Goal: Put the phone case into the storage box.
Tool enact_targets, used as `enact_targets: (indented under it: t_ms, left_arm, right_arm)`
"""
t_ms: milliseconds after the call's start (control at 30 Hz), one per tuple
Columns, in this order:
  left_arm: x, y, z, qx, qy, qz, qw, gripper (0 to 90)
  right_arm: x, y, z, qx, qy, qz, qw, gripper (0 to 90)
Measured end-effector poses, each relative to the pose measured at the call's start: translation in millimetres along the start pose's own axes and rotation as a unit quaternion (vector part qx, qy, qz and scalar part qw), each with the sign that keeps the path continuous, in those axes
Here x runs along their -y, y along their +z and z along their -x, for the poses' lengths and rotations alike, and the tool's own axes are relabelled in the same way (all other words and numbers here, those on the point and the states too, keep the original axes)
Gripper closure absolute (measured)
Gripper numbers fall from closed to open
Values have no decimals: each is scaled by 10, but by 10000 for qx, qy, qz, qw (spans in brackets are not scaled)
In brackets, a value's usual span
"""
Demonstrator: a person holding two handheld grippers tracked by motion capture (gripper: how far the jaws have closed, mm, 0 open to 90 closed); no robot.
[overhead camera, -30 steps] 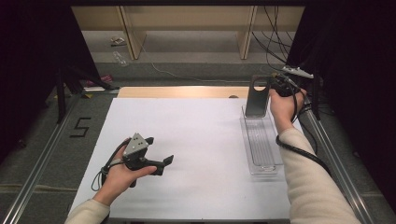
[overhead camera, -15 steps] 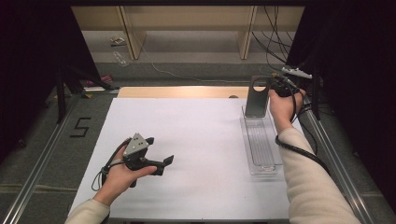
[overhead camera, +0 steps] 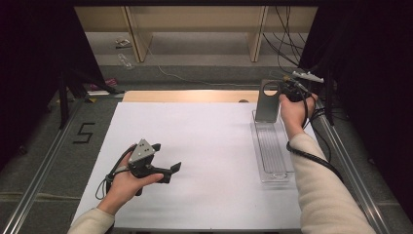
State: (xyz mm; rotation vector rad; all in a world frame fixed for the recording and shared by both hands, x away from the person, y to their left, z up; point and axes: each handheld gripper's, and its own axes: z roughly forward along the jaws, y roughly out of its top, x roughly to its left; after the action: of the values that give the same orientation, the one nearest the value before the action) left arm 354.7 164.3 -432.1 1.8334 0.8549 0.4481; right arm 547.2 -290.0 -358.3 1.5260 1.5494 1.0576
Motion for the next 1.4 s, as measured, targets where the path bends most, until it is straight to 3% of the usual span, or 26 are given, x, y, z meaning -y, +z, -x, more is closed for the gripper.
enact_targets:
  t_ms: [1400]
  left_arm:
    - [3,3,1,2,-8,-6,10000,16]
  right_arm:
    - [174,150,-30,-93,-212,-199,9995,857]
